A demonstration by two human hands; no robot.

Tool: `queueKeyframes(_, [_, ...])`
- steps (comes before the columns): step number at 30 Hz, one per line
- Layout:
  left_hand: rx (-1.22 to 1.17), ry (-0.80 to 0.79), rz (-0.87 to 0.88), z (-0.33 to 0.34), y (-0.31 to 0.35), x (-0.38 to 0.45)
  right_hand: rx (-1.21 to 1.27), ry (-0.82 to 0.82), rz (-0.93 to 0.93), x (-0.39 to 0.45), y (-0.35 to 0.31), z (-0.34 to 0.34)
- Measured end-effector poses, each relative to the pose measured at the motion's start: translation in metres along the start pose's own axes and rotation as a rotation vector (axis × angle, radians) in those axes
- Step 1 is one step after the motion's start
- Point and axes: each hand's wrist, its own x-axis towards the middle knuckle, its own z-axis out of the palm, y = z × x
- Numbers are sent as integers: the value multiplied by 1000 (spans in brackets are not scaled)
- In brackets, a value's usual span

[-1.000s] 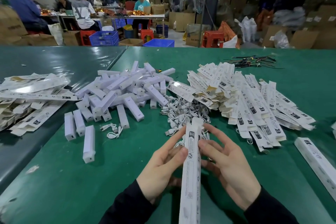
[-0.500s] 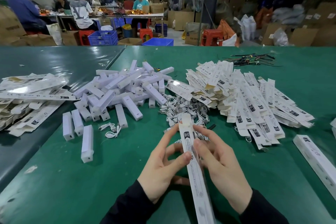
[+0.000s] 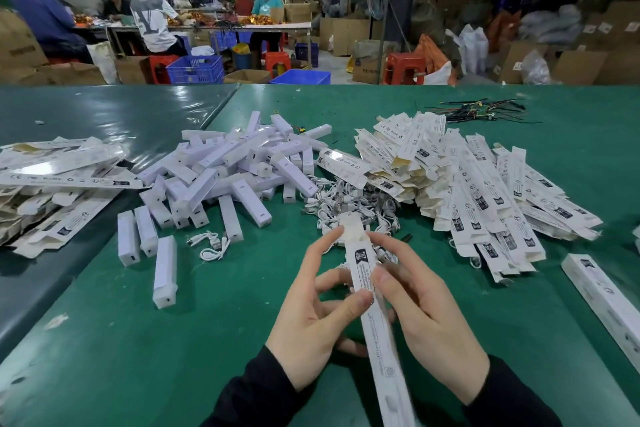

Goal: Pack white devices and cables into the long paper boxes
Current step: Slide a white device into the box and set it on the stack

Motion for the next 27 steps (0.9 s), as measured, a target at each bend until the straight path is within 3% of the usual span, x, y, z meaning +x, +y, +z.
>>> queueKeyframes(15, [46, -36, 12, 2, 3, -4, 216, -81, 131, 1, -12, -3])
queueKeyframes(22, [57, -77, 54, 2, 5, -4, 313, -31, 260, 1, -10, 0])
queueKeyframes(27, [258, -70, 151, 0, 1, -3, 422, -89, 350, 1, -6, 2])
